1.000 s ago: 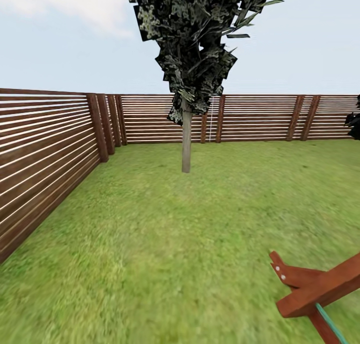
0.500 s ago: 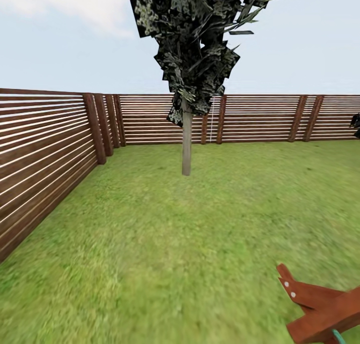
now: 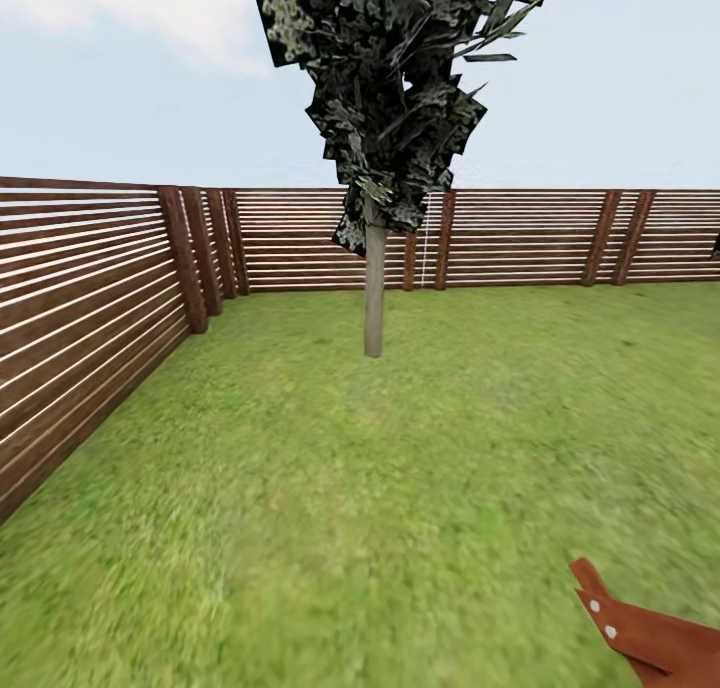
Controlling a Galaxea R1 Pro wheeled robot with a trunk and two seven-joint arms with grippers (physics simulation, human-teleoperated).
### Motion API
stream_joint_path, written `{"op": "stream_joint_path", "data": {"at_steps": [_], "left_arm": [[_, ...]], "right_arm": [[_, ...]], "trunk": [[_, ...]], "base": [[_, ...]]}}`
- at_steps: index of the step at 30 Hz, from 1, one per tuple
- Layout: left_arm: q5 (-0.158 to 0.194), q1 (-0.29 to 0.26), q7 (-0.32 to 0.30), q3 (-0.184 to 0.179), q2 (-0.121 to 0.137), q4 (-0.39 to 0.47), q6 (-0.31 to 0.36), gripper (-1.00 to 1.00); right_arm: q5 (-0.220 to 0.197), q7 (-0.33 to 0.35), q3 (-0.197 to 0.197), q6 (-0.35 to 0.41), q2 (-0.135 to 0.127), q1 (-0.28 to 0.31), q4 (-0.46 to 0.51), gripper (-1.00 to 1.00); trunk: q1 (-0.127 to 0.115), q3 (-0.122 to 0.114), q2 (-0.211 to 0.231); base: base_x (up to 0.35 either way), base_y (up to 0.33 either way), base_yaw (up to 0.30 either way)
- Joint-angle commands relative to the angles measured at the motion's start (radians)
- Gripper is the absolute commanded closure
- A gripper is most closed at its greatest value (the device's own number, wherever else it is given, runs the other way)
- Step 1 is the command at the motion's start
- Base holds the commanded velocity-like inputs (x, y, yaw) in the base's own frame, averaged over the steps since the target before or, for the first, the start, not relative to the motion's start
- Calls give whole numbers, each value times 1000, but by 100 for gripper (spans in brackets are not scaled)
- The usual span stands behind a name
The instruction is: Take the three Easter eggs out of the wicker basket on the lawn in the garden, then place them on the lawn next to a single tree (choose any tree) so that all three eggs are next to the same tree and none are left in the basket.
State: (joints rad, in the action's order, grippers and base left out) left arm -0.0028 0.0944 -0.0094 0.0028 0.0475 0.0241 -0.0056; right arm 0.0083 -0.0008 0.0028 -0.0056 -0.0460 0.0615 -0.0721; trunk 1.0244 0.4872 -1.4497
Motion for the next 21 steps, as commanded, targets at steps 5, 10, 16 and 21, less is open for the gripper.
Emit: {"op": "stream_joint_path", "data": {"at_steps": [5, 10, 16, 21], "left_arm": [[0, 1, -1, 0, 0, 2, -1, -100], [0, 1, -1, 0, 0, 2, -1, -100], [0, 1, -1, 0, 0, 2, -1, -100], [0, 1, -1, 0, 0, 2, -1, -100]], "right_arm": [[1, -1, 0, -1, 0, 1, -2, -100], [1, -1, 0, -1, 0, 1, -2, -100], [1, -1, 0, -1, 0, 1, -2, -100], [1, -1, 0, -1, 0, 1, -2, -100]], "trunk": [[1, 1, 0], [1, 1, 0], [1, 1, 0], [1, 1, 0]], "base": [[336, 0, 0], [336, 0, 0], [336, 0, 0], [336, 0, 0]]}}
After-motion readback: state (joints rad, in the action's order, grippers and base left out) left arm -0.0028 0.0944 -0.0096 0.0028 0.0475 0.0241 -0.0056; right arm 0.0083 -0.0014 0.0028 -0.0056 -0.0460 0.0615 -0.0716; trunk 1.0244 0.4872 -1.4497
